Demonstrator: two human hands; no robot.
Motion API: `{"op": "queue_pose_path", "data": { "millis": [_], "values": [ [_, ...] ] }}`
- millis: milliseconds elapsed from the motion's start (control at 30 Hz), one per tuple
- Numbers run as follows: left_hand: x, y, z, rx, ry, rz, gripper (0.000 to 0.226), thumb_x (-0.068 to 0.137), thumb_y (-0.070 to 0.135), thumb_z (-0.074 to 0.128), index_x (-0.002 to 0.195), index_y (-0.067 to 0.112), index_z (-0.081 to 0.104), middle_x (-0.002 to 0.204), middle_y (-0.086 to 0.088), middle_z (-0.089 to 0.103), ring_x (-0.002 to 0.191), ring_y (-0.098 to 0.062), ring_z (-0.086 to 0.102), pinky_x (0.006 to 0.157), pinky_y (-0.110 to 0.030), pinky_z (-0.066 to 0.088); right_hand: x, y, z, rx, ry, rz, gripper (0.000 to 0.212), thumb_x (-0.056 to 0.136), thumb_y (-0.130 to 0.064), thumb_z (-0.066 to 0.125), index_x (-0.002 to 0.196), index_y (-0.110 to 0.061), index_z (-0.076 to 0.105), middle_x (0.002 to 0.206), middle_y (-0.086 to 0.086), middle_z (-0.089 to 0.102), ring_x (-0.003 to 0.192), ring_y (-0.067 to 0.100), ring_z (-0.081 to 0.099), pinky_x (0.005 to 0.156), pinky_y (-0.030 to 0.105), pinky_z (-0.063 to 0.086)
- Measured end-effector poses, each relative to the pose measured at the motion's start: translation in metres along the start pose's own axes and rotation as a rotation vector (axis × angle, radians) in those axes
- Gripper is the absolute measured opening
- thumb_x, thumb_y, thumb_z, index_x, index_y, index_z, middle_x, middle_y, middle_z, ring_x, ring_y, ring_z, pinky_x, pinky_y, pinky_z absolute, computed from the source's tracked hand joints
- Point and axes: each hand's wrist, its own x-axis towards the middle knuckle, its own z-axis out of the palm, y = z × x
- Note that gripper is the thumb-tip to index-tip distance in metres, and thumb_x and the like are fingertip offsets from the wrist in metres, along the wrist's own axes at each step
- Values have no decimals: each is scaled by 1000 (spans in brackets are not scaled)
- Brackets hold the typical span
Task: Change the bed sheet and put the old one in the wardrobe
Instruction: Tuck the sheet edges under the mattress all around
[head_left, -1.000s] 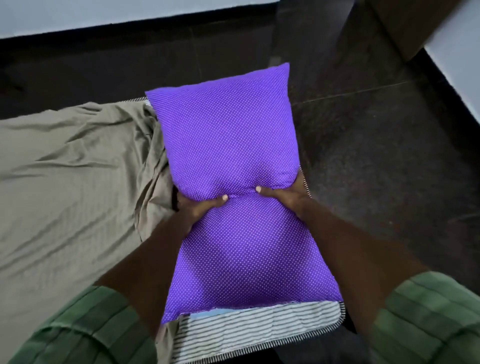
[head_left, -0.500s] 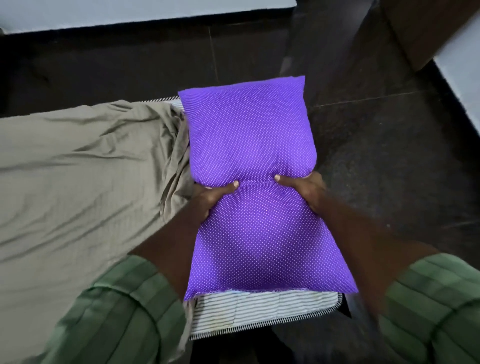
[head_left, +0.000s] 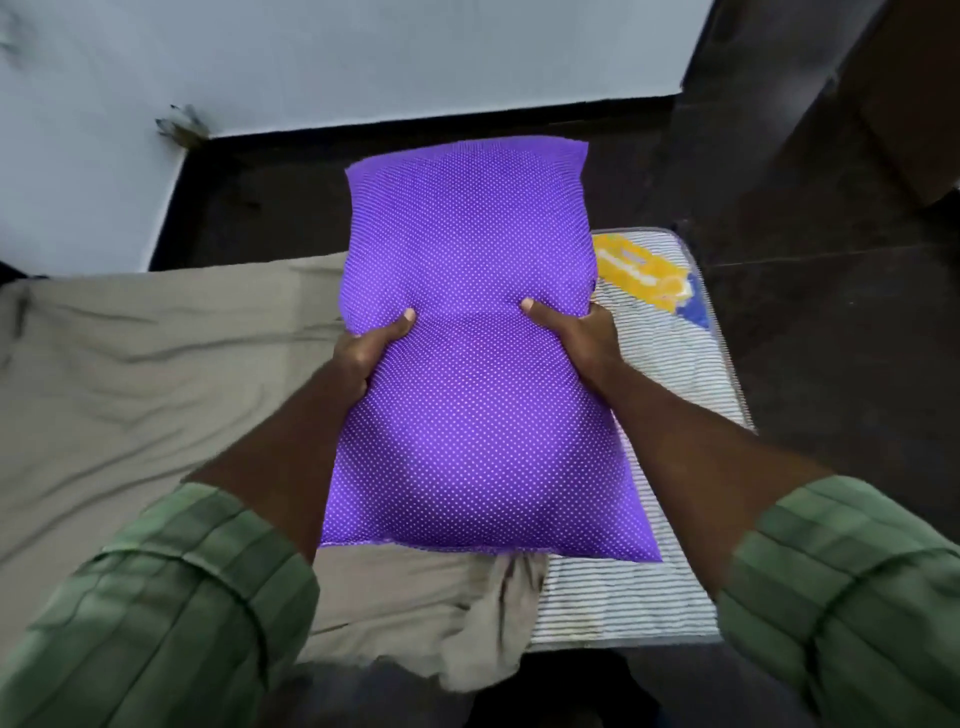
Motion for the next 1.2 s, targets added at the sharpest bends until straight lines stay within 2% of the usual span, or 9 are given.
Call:
{"op": "queue_pose_path", "data": {
  "millis": [200, 333, 433, 567, 700, 800, 867, 1033, 1200],
  "values": [
    [62, -40, -134, 538, 400, -24, 120, 33, 78, 89, 135, 21, 58, 130, -5, 68, 114, -28, 68, 99, -48, 56, -7, 47, 151, -317, -310, 98, 100, 74, -56, 87, 154, -17, 42, 142, 9, 58, 129, 27, 57, 111, 37, 44],
    [5, -63, -107, 961, -26, -62, 122, 61, 60, 84, 158, 11, 31, 157, -18, 43, 144, -33, 43, 115, -37, 38, -21, 92, 209, -796, -598, -129, 101, 92, -46, 73, 165, -24, 7, 167, 16, 24, 154, 30, 26, 124, 40, 25],
    [-9, -93, -89, 1169, 47, -23, 118, 78, 52, 81, 164, 17, 7, 169, -19, 7, 156, -38, 14, 120, -58, 21, -16, 115, 220, -988, -653, -207, 97, 94, -48, 68, 163, -40, 1, 172, 12, 6, 158, 33, 12, 125, 45, 23],
    [-30, -118, -64, 1264, 232, 135, 104, 80, 35, 82, 159, 11, 19, 167, -22, 13, 153, -38, 18, 119, -56, 25, -22, 136, 201, -878, -626, -294, 87, 92, -10, 70, 162, -12, 19, 168, 15, 23, 155, 36, 23, 125, 43, 25],
    [-48, -125, -25, 1337, 233, 441, 71, 80, 15, 73, 145, 19, 47, 155, -9, 40, 142, -30, 38, 113, -44, 30, -32, 144, 177, -911, -495, -276, 70, 90, -8, 68, 153, 2, 40, 149, 26, 50, 135, 41, 52, 113, 43, 38],
    [-62, -147, 16, 1295, 210, 559, 44, 78, 13, 66, 121, 22, 64, 124, -5, 61, 119, -29, 53, 99, -40, 35, -33, 168, 147, -1013, -516, -368, 33, 86, -10, 61, 114, 7, 69, 107, 32, 69, 99, 48, 69, 83, 50, 53],
    [-76, -177, 40, 1234, 215, 555, 25, 80, 19, 56, 101, 23, 68, 104, -3, 66, 104, -29, 60, 91, -40, 37, -32, 189, 120, -1098, -586, -398, 28, 86, -20, 60, 93, 2, 74, 91, 27, 72, 83, 46, 72, 73, 47, 56],
    [-136, -284, 88, 1209, 194, 435, 14, 78, 26, 55, 82, 22, 67, 83, -2, 67, 84, -29, 65, 75, -39, 41, -67, 215, 46, -1305, -714, -410, 31, 90, -35, 68, 111, -13, 73, 115, 14, 69, 111, 39, 62, 96, 42, 50],
    [-134, -356, 127, 1171, 449, 17, 44, 79, 40, 67, 116, 17, 66, 114, -9, 66, 104, -35, 62, 87, -42, 46, -48, 242, 34, -1311, -830, -856, 38, 79, -22, 58, 113, -11, 71, 119, 14, 68, 115, 37, 61, 93, 46, 51]
  ]
}}
